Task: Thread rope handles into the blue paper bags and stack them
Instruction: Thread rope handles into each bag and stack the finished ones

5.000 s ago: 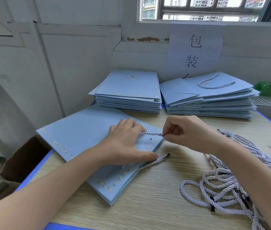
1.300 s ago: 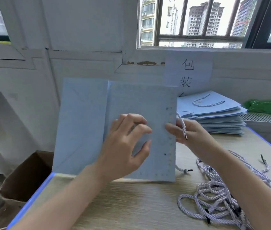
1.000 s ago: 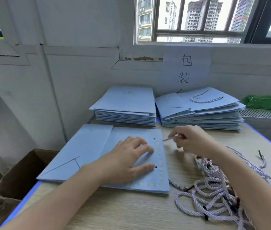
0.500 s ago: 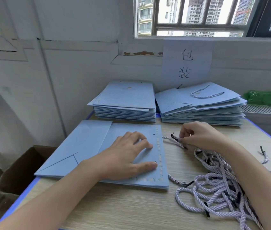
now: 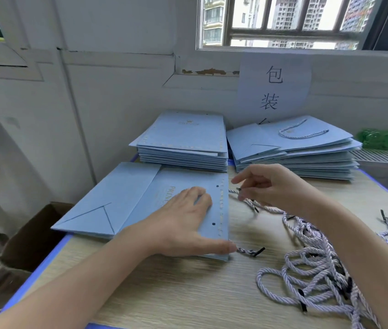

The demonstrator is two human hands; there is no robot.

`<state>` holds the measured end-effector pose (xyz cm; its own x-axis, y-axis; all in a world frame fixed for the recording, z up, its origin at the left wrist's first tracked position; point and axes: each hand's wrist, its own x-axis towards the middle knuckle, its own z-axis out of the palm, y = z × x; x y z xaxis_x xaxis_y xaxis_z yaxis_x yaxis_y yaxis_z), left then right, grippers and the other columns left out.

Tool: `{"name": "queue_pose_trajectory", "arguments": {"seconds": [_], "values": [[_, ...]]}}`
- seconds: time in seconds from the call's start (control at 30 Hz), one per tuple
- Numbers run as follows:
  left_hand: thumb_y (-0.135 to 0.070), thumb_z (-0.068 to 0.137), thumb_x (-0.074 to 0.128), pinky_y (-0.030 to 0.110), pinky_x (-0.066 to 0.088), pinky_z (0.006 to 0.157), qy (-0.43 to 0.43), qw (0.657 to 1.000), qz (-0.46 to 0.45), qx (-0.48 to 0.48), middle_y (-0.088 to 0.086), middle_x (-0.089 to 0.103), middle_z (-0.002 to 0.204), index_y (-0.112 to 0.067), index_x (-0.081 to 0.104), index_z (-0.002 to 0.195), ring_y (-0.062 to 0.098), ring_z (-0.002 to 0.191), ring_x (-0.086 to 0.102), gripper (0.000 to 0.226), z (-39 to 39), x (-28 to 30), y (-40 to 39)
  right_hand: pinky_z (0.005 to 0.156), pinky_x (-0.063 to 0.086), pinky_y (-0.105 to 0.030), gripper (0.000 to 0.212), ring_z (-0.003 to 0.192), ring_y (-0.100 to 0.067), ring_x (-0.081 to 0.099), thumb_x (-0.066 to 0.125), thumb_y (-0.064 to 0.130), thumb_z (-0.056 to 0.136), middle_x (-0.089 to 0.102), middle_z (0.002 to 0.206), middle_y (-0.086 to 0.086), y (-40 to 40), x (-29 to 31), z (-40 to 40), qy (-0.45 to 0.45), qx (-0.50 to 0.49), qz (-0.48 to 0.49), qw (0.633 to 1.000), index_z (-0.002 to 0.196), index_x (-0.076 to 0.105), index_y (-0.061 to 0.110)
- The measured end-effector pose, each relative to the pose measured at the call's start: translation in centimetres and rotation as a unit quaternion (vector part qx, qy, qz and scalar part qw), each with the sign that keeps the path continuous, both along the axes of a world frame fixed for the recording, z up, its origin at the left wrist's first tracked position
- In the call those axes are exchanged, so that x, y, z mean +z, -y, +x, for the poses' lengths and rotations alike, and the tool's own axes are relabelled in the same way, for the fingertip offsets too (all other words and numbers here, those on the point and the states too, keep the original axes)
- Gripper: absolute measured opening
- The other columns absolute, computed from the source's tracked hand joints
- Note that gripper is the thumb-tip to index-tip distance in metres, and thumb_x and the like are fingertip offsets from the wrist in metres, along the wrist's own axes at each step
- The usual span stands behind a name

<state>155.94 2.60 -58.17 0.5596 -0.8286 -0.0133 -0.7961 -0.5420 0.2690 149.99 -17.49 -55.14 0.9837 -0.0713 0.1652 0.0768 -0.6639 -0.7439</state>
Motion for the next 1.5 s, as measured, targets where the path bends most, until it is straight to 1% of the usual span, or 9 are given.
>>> {"name": "queue_pose_trajectory", "arguments": {"seconds": [0.1, 0.37, 0.53, 0.77, 0.87, 1.0, 1.17, 1.3, 1.5], "values": [[-0.072, 0.078, 0.050, 0.019, 0.006, 0.110, -0.012, 1.000, 0.008, -0.015, -0.011, 0.008, 0.153, -0.019, 0.022, 0.144, 0.003, 0.140, 0.004, 0.088, 0.2, 0.1, -0.2, 0.046, 0.040, -0.016, 0.023, 0.048, -0.005, 0.051, 0.063, -0.001, 0.084, 0.069, 0.068, 0.001, -1.4, -0.5, 0.1, -0.016, 0.055, 0.014, 0.998, 0.083, 0.070, 0.020], [-0.073, 0.079, 0.043, 0.021, 0.014, 0.105, -0.012, 1.000, -0.015, -0.018, -0.005, 0.025, 0.141, -0.021, 0.038, 0.124, 0.008, 0.134, 0.016, 0.069, 0.2, -0.1, -0.1, 0.049, 0.035, -0.007, 0.015, 0.050, 0.002, 0.049, 0.065, 0.003, 0.084, 0.057, 0.054, 0.013, -3.5, -1.0, 0.1, -0.056, 0.128, 0.017, 0.990, 0.086, 0.073, 0.015], [-0.071, 0.079, 0.047, 0.022, 0.020, 0.103, -0.020, 0.999, -0.024, -0.013, -0.006, 0.029, 0.133, -0.023, 0.038, 0.102, 0.010, 0.128, 0.022, 0.054, 0.4, -0.2, 0.0, 0.059, 0.040, -0.009, 0.015, 0.056, 0.005, 0.054, 0.064, 0.007, 0.085, 0.064, 0.062, 0.015, -3.7, -1.5, 0.2, -0.073, 0.110, -0.018, 0.991, 0.086, 0.073, 0.020], [-0.086, 0.061, 0.049, 0.028, 0.031, 0.098, -0.018, 0.999, -0.049, 0.012, -0.010, 0.033, 0.114, -0.027, 0.037, 0.096, 0.012, 0.111, 0.031, 0.070, 0.4, -0.7, 0.5, 0.068, 0.038, -0.014, 0.012, 0.071, -0.002, 0.051, 0.066, 0.020, 0.085, 0.059, 0.081, 0.010, -3.7, -1.8, 0.5, -0.035, 0.105, -0.083, 0.990, 0.091, 0.075, 0.025], [-0.080, 0.064, 0.056, 0.027, 0.033, 0.094, -0.026, 0.997, -0.062, 0.024, -0.010, 0.033, 0.109, -0.026, 0.040, 0.100, 0.010, 0.107, 0.031, 0.067, 0.3, -0.8, 0.7, 0.073, 0.040, -0.022, 0.012, 0.075, -0.005, 0.054, 0.066, 0.016, 0.086, 0.062, 0.080, 0.010, -3.9, -1.8, 0.5, -0.044, 0.117, -0.078, 0.989, 0.090, 0.075, 0.022], [-0.076, 0.065, 0.062, 0.027, 0.034, 0.094, -0.038, 0.996, -0.073, 0.024, -0.010, 0.033, 0.109, -0.026, 0.041, 0.105, 0.010, 0.108, 0.032, 0.067, 0.5, -0.9, 0.7, 0.069, 0.040, -0.016, 0.013, 0.070, -0.001, 0.053, 0.067, 0.014, 0.085, 0.061, 0.073, 0.014, -4.1, -1.6, 0.4, -0.048, 0.116, -0.067, 0.990, 0.088, 0.075, 0.023], [-0.079, 0.048, 0.048, 0.027, 0.038, 0.091, -0.069, 0.992, -0.100, 0.035, -0.012, 0.035, 0.104, -0.028, 0.046, 0.103, 0.007, 0.105, 0.034, 0.075, 0.7, -0.9, 1.0, 0.061, 0.038, -0.011, 0.024, 0.062, -0.001, 0.048, 0.066, 0.011, 0.083, 0.062, 0.072, 0.006, -4.6, -1.8, 0.2, 0.000, 0.096, -0.090, 0.991, 0.074, 0.062, 0.033], [-0.073, 0.048, 0.053, 0.027, 0.036, 0.094, -0.117, 0.985, -0.113, 0.050, -0.011, 0.038, 0.111, -0.026, 0.046, 0.096, 0.006, 0.113, 0.033, 0.068, 0.7, -0.6, 0.9, 0.065, 0.037, -0.011, 0.012, 0.068, 0.001, 0.051, 0.067, 0.011, 0.083, 0.055, 0.076, 0.014, -4.7, -1.7, 0.2, 0.015, 0.113, -0.153, 0.982, 0.086, 0.075, 0.021], [-0.067, 0.049, 0.055, 0.031, 0.036, 0.100, -0.164, 0.976, -0.134, 0.053, -0.011, 0.042, 0.117, -0.029, 0.049, 0.096, 0.003, 0.119, 0.035, 0.061, 0.7, 0.0, 0.7, 0.066, 0.034, -0.013, 0.020, 0.067, 0.001, 0.047, 0.061, 0.010, 0.087, 0.051, 0.076, 0.014, -4.6, -1.1, 0.1, 0.027, 0.115, -0.205, 0.972, 0.093, 0.075, 0.023]]}}
